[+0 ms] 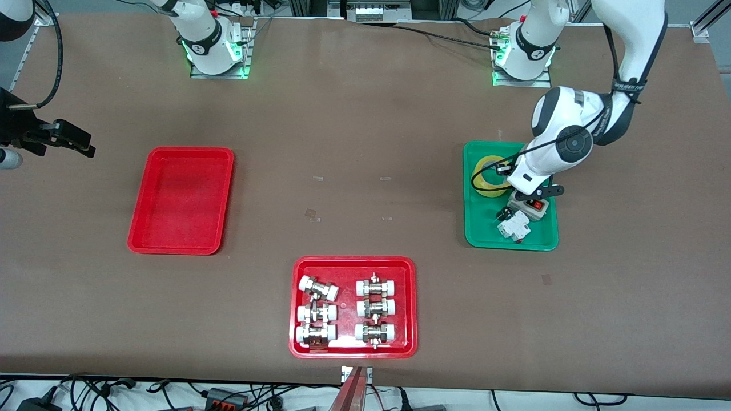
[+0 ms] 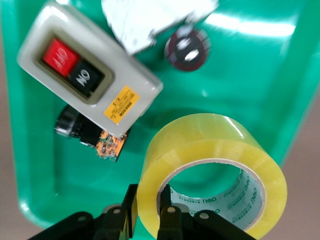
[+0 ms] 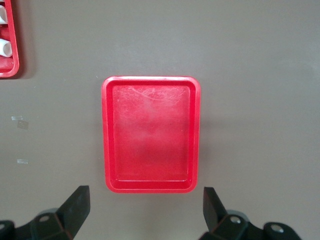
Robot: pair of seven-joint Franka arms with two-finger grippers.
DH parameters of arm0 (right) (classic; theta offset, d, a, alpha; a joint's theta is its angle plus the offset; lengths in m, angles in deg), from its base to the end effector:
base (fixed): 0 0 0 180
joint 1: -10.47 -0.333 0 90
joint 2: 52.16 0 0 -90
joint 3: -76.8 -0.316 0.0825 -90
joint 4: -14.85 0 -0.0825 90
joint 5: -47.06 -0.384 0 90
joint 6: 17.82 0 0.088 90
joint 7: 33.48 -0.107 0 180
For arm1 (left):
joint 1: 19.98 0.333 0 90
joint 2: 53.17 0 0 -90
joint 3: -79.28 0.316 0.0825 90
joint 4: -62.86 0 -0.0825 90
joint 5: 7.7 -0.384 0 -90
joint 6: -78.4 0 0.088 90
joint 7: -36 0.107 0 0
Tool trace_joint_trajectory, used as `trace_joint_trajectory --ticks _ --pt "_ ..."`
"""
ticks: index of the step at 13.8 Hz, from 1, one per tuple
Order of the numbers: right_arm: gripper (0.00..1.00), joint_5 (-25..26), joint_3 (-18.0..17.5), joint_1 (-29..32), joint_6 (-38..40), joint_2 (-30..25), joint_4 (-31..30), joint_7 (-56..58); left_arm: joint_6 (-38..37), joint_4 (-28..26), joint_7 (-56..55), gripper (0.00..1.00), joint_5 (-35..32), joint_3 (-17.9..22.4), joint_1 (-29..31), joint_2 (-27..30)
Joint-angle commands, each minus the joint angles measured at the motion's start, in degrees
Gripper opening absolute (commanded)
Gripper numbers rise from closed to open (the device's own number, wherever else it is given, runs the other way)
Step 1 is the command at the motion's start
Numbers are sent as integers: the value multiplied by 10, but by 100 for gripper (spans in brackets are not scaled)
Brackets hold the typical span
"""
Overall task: Left arm passes tape to right arm into tray
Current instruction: 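Lift the tape with the left gripper while the right gripper reaches over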
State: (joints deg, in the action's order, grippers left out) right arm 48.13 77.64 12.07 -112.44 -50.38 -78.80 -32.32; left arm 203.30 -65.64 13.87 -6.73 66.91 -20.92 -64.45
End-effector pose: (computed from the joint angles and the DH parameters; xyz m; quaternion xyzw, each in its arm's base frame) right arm 0.5682 -0.0260 0.5839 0.9999 -0.0103 -0.0074 0.0093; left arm 0.4975 -0.1192 0.2632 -0.9882 -0.0812 0.1296 0.0127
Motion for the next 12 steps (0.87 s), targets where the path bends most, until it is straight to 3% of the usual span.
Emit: trace_joint_trajectory --ticks 1,5,7,10,12 --pt "100 -4 -1 1 8 0 9 10 -106 97 -4 3 32 -15 0 18" --pt "100 -17 -2 1 6 3 7 2 -163 191 -56 3 154 -50 -1 18" --pt "100 -19 -3 -5 7 22 8 1 -158 233 -113 3 211 -93 -2 10" --pt "100 -28 -2 -26 7 72 8 2 -148 302 -233 3 249 -156 -5 -19" --pt "100 -29 -3 -38 6 77 8 10 -108 329 -283 3 250 -199 -15 -36"
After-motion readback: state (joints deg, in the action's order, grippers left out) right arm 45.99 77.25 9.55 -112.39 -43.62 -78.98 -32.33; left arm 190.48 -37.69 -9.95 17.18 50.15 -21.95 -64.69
